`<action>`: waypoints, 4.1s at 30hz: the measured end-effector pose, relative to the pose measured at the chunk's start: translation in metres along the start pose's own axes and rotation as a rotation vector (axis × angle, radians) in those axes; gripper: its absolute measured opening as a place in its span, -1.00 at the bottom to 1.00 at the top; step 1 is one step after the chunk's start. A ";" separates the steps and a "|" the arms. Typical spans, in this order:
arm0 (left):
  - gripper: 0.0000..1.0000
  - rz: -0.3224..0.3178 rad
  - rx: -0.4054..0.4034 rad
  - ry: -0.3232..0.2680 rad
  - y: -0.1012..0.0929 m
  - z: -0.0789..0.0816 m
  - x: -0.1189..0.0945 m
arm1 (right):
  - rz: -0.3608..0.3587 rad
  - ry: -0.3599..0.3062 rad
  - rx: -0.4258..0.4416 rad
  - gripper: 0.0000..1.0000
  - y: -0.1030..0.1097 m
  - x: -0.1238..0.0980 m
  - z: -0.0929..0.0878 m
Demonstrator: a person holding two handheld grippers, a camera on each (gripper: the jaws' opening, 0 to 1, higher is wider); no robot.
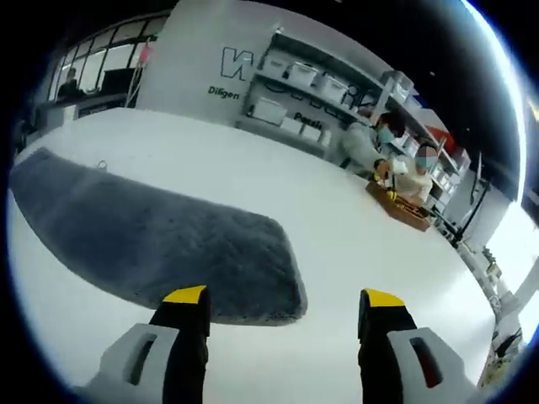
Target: Open the folded towel by lifting each exposed corner and separating the folded layers until the towel lies flat within the target outline without major curled edges
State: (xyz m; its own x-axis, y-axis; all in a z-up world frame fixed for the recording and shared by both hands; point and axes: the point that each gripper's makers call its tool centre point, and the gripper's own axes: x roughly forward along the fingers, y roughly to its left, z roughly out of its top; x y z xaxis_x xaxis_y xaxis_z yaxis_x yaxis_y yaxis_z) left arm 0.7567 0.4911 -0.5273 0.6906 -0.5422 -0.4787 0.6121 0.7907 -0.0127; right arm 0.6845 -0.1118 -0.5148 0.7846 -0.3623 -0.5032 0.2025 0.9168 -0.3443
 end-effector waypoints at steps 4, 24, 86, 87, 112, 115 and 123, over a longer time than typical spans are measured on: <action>0.92 0.002 -0.001 -0.001 0.001 0.000 -0.001 | 0.059 0.035 -0.022 0.67 0.024 -0.006 -0.005; 0.92 0.008 0.000 0.005 0.001 0.000 -0.002 | 0.249 -0.008 -0.026 0.98 0.122 -0.058 0.007; 0.62 0.243 -0.007 -0.133 0.107 0.100 0.036 | 0.637 -0.214 -0.139 0.83 0.290 -0.204 0.026; 0.59 0.249 -0.001 -0.125 0.111 0.100 0.040 | 0.636 -0.216 -0.135 0.83 0.289 -0.205 0.026; -0.12 0.140 -0.104 -0.051 0.145 0.061 0.107 | 0.650 -0.220 -0.106 0.83 0.283 -0.208 0.027; -0.30 0.136 -0.102 -0.030 0.146 0.054 0.110 | 0.665 -0.223 -0.111 0.83 0.286 -0.209 0.027; -0.57 0.122 -0.078 0.013 0.143 0.041 0.112 | 0.673 -0.216 -0.107 0.82 0.287 -0.208 0.025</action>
State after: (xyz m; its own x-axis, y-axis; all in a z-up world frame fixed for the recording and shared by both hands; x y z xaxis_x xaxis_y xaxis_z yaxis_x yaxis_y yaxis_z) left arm 0.9376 0.5319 -0.5471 0.7527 -0.4376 -0.4918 0.4917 0.8705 -0.0220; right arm 0.5943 0.2311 -0.4888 0.8200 0.3278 -0.4692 -0.4164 0.9041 -0.0963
